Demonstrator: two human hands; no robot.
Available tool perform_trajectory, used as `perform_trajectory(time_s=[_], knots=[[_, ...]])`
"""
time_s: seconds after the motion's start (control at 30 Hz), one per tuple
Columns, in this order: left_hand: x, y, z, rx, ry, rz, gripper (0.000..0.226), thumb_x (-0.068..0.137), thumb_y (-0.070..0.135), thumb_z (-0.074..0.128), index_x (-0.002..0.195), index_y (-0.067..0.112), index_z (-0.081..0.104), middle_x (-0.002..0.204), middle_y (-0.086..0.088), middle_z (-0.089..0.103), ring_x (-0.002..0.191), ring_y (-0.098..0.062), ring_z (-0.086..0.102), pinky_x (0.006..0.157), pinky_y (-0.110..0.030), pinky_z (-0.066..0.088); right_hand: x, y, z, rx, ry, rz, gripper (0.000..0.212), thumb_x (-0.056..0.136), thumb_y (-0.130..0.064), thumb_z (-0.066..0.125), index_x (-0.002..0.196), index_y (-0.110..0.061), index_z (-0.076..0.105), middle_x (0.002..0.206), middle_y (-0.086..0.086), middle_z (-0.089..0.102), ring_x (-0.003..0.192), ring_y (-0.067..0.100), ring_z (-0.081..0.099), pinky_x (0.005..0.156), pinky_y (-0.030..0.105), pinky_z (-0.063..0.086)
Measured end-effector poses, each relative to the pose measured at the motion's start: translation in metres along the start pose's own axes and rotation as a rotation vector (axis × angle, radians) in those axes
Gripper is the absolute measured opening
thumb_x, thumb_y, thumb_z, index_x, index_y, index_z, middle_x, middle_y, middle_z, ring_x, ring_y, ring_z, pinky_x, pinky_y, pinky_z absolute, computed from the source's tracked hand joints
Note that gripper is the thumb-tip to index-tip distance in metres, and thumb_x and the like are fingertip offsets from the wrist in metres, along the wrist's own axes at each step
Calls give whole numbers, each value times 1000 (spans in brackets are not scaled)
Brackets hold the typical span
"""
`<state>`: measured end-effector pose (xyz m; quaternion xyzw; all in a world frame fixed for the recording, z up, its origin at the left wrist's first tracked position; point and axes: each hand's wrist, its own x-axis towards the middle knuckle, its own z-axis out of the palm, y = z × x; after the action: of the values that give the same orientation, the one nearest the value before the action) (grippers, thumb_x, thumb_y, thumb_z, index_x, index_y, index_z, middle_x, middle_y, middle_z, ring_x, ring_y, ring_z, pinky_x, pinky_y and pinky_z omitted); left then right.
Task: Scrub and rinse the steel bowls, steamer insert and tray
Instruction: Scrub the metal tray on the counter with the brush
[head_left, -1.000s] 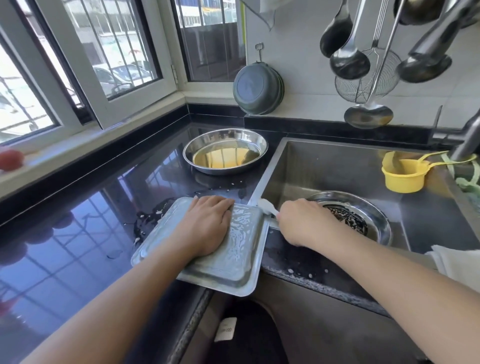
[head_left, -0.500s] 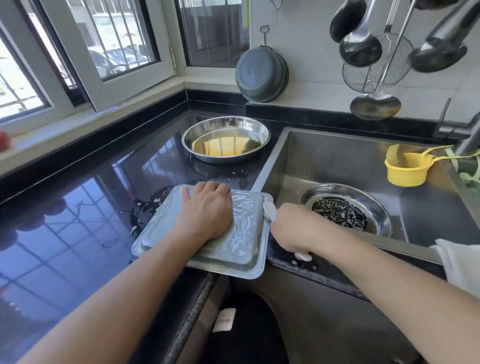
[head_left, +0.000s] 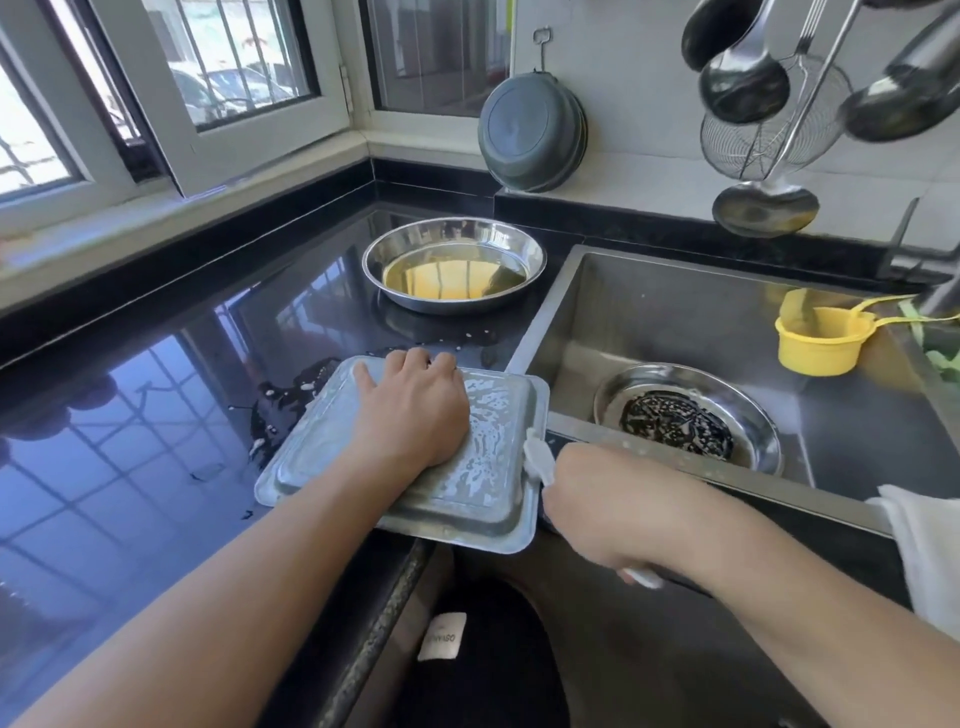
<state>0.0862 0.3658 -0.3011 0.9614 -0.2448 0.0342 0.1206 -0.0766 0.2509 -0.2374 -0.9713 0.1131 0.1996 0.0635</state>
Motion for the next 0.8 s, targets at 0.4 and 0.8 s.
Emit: perform_trajectory(time_s=[0.4,0.8], knots=[[0,1,1,-17,19,-29,32,108,30,24,112,21,54,129,-9,55,129,-33,42,114,-75,18,-16,-9,1,-171,-86,-27,19,88,-1,55,74,-4,42,75,5,40,60,16,40,56,32,40],[0,2,0,-10,8,-30,32,107,30,23,111,20,53,130,-13,54,130,-35,41,113,-75,17,-24,-18,5,-277,-144,-58,17,73,8,56,83,-5,60,89,6,53,57,19,38,49,31,32]])
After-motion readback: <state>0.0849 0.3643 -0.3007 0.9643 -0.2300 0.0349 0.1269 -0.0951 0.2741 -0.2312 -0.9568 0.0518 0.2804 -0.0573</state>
